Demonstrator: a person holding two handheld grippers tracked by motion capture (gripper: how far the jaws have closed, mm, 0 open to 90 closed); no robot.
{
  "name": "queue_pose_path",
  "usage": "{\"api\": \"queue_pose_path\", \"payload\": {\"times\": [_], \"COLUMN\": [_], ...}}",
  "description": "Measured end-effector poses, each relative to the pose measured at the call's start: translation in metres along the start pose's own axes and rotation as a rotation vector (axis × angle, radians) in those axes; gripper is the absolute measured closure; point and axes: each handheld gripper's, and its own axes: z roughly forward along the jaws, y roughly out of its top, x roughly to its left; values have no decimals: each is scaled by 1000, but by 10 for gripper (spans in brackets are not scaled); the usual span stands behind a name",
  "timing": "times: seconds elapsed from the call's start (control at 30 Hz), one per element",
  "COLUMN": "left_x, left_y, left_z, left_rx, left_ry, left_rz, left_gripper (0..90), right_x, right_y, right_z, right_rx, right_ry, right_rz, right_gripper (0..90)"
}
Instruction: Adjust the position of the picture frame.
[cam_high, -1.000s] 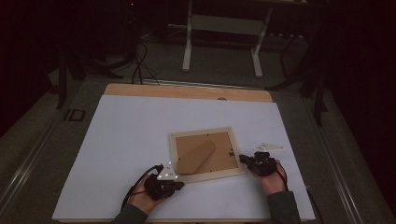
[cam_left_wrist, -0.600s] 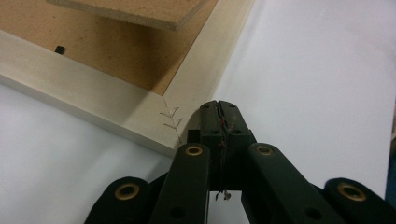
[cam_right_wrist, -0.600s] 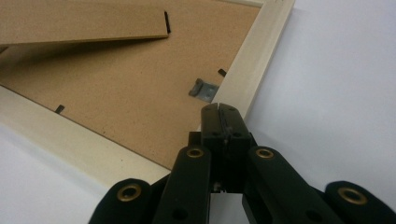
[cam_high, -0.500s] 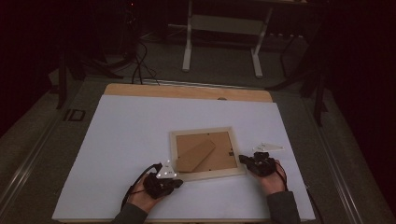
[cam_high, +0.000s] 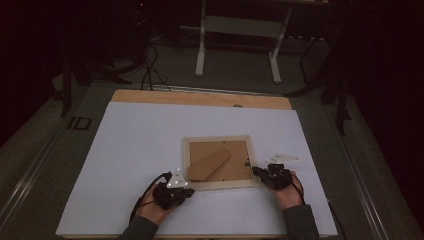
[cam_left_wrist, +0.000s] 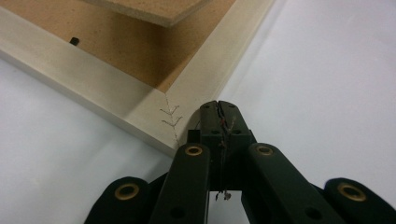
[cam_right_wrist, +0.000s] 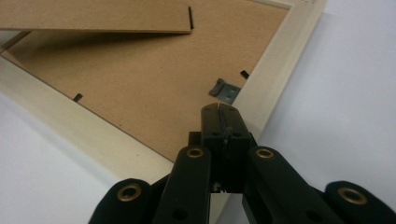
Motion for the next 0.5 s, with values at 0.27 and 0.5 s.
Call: {"api": "queue_pose_path", "payload": {"times": [0.27, 0.5], "left_x": [4, 6], "left_y": [2, 3], "left_z": [2, 3], "left_rx": [-6, -10], "left_ry": [16, 28], "left_rz": [-6, -6], "left_gripper": [900, 900], "right_x": [6, 11], "right_y": [2, 4], "right_z": [5, 9], "right_rx": [5, 20], "right_ry": [-1, -16], "right_rz": [-14, -40], "right_gripper": [900, 900]}}
